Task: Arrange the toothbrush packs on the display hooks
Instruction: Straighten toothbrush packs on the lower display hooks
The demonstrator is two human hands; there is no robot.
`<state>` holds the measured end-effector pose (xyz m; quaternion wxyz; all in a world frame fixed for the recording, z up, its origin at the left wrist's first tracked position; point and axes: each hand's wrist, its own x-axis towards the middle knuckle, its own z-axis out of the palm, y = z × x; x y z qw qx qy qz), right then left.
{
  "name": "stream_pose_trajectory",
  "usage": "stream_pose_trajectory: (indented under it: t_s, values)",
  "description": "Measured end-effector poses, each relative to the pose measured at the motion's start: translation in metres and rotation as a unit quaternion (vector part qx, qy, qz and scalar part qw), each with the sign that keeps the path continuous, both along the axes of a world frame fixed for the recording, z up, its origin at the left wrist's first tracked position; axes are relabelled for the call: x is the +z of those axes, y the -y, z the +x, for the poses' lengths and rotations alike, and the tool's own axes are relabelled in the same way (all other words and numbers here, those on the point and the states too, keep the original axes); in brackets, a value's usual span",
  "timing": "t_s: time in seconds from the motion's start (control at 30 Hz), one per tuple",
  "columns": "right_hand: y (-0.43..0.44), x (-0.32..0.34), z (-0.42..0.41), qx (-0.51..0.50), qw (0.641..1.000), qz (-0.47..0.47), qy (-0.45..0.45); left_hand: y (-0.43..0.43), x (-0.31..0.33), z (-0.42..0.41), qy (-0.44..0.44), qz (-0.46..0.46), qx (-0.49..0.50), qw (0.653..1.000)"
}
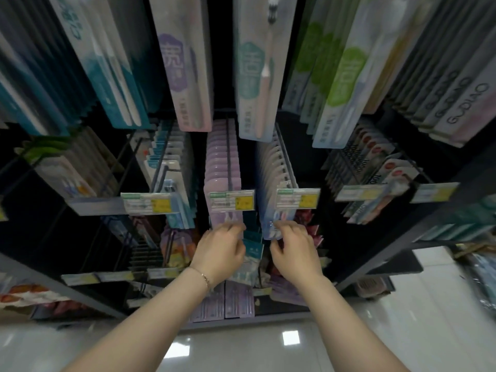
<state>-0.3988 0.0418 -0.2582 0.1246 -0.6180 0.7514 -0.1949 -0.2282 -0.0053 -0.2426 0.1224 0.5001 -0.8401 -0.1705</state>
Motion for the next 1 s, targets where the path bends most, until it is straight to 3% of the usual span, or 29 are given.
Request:
stream_pose_trajectory:
  t_s: [0.1, 0.23, 0.47, 0.8, 1.0]
  values:
    - [0.000, -0.001, -0.005, -0.048, 0.998, -0.011, 0.030, 0.001, 0.002, -0.007, -0.036, 0.053, 0.007, 0.998]
    - [0.005, -0.006, -0.007, -0.102, 0.991, -0.042, 0.072, 0.001, 0.003, -0.023, -0.092, 0.137, -0.061, 0.984]
    - [0.014, -0.013, -0.006, -0.056, 0.971, -0.094, 0.214, 0.002, -0.016, -0.056, -0.144, 0.188, -0.082, 0.968]
    - [0.016, -0.015, -0.020, 0.023, 0.971, -0.084, 0.223, 0.001, -0.024, -0.072, -0.194, 0.145, -0.019, 0.970]
    - [0.011, -0.014, -0.052, 0.076, 0.972, -0.067, 0.214, -0.012, -0.023, -0.079, -0.236, 0.086, 0.075, 0.965]
